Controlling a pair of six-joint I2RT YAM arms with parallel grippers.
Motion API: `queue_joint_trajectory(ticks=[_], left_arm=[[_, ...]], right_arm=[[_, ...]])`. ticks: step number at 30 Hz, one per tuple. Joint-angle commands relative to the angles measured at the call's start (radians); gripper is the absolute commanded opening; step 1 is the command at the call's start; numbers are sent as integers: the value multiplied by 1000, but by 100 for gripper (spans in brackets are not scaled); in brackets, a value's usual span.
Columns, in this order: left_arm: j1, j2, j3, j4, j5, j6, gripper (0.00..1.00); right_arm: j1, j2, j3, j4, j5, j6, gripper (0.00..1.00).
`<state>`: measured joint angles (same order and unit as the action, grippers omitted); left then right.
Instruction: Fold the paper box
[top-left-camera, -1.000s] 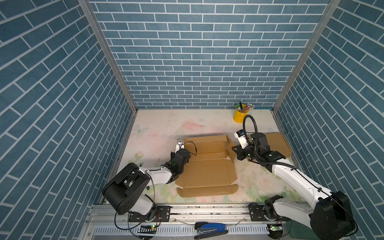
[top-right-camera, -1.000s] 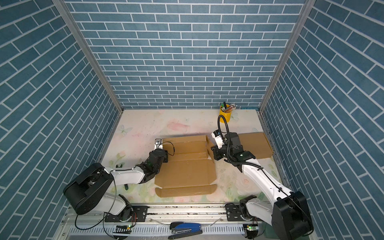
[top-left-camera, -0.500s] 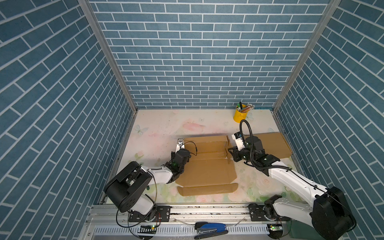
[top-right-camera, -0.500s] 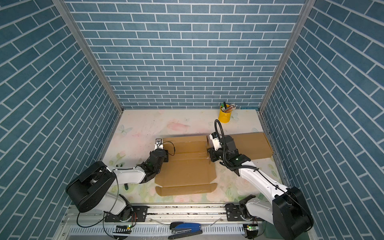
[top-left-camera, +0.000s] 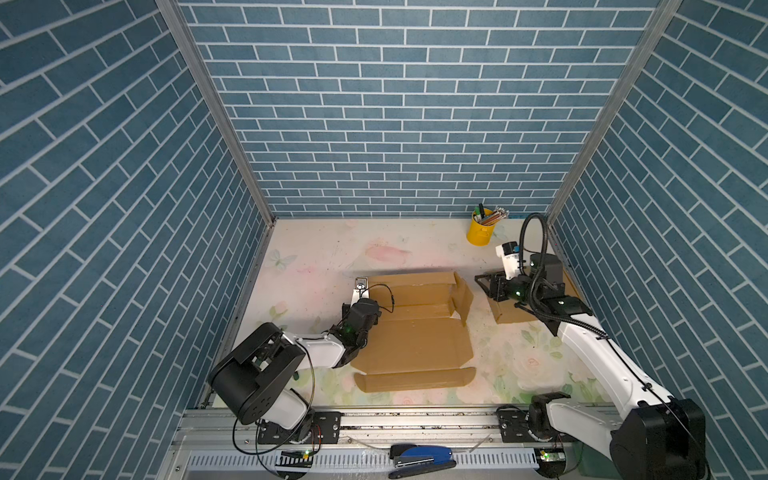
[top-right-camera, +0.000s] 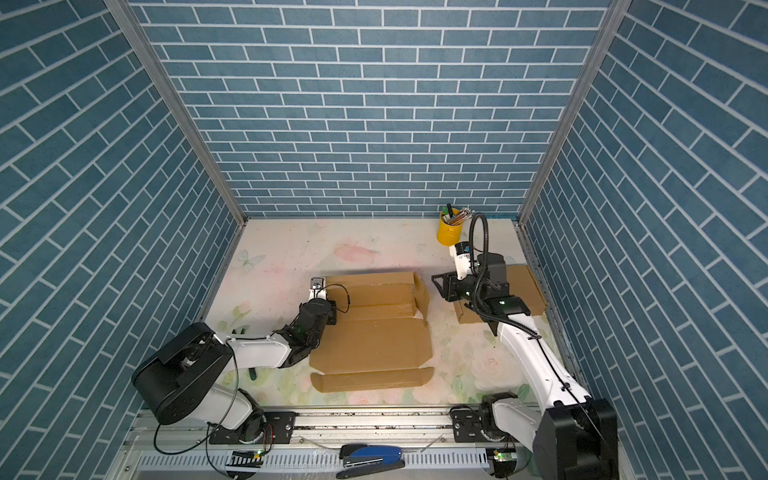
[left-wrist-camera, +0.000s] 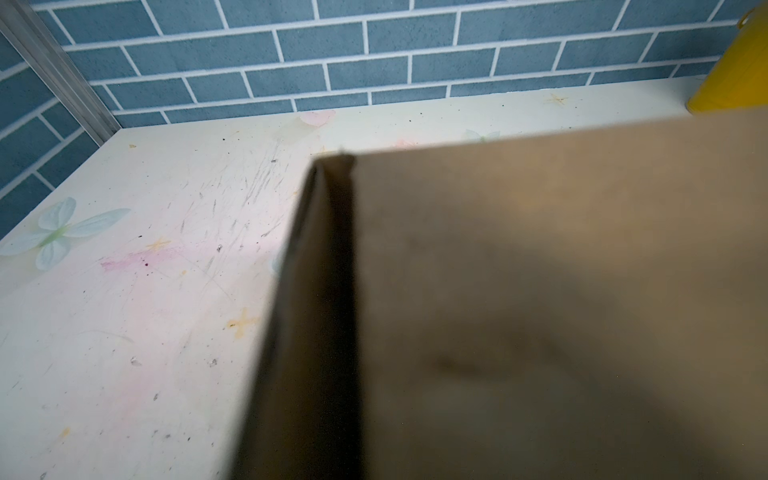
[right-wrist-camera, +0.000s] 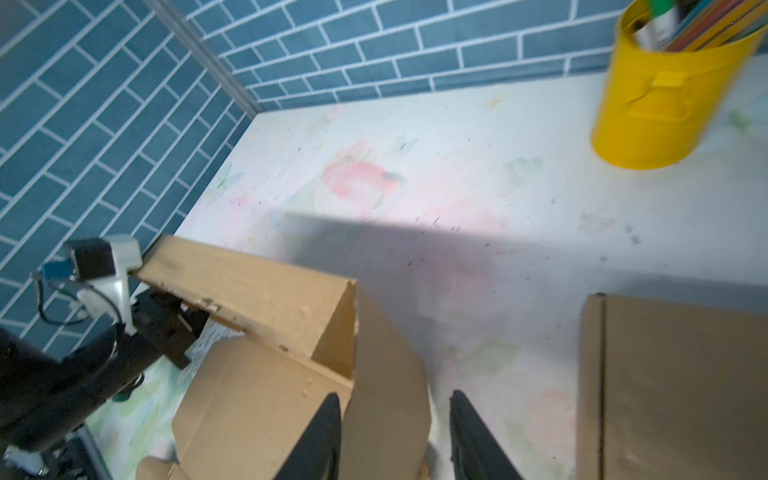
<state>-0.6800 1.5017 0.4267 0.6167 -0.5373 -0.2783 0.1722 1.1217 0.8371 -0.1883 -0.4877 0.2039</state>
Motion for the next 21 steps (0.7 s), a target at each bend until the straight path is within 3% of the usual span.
queue_joint_trajectory(ticks=[1, 8, 15, 21], left_arm=[[-1, 26, -41, -108, 44, 21, 0], [-1, 18, -41, -116, 46, 21, 0], [-1, 25, -35, -119, 47, 24, 0], [-1, 25, -27, -128, 48, 27, 0]], right_arm=[[-33, 65, 80, -83, 73, -54, 41], [63, 124, -12, -70, 177, -192, 43], [189, 144, -65, -34, 135, -268, 50], [285, 191, -77, 58, 112, -263, 63]])
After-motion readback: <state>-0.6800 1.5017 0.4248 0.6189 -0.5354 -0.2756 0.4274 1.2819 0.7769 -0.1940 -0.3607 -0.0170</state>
